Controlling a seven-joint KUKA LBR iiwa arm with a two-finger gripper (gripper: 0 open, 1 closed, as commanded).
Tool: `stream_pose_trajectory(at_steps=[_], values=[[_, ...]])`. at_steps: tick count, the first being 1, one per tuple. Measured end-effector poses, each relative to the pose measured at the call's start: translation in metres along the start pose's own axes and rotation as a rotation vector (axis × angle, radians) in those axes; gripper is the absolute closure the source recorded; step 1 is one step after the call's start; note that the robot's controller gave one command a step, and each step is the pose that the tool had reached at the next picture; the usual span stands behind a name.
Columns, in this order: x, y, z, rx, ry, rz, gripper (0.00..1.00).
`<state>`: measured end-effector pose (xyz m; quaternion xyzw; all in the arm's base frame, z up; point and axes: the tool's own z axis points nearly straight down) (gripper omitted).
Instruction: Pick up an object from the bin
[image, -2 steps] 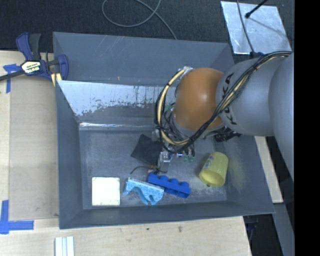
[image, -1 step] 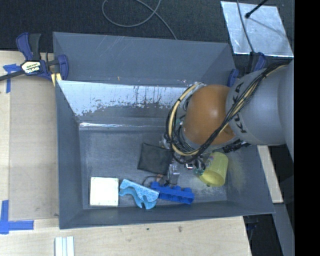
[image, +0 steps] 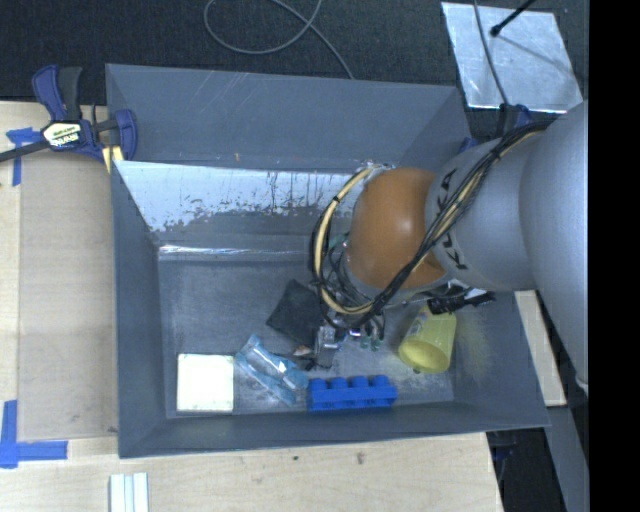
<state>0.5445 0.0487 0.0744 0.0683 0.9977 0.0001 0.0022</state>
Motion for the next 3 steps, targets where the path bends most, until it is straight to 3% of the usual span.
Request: stream_pose_trajectory(at_steps=[1, 2, 3], values=[[-0.034, 0.021, 0.004, -0.003, -0.014, 0.033, 0.0], [-0.001, -0.001, 0.0, 0.0, -0.003, 0.001, 1.0], [-0.001, -0.001, 0.0, 0.0, -0.003, 0.001, 1.0]])
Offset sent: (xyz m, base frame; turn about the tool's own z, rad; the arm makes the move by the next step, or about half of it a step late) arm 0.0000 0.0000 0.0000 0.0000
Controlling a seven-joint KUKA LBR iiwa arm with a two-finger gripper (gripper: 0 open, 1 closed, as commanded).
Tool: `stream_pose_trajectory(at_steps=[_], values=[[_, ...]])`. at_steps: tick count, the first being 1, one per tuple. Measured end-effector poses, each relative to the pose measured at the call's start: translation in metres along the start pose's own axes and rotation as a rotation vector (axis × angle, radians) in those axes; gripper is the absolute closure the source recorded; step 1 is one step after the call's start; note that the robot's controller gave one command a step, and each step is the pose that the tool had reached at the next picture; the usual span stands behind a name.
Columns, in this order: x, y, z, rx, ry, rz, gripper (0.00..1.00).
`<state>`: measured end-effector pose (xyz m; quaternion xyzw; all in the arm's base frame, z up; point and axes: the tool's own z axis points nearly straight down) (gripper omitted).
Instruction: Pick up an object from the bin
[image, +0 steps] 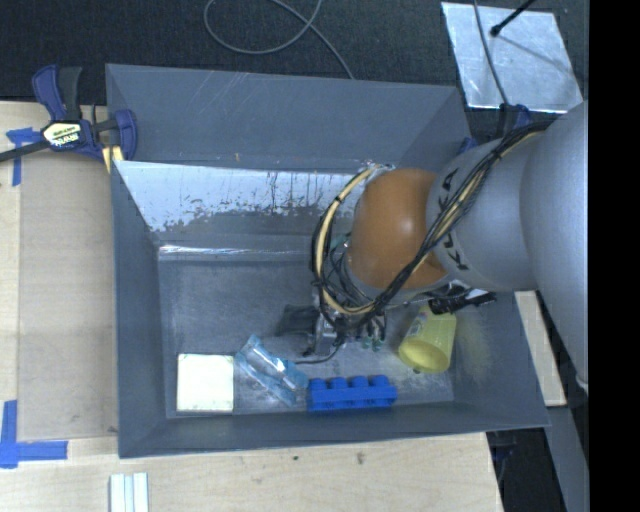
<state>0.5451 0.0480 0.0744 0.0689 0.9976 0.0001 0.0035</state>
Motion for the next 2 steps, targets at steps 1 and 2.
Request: stream_pose_trajectory(at_steps=[1, 2], values=[[0.001, 0.0, -0.004, 0.001, 0.004, 0.0, 1.0], [0.003, -0.001, -0.022, 0.002, 0.011, 0.0, 1.0]])
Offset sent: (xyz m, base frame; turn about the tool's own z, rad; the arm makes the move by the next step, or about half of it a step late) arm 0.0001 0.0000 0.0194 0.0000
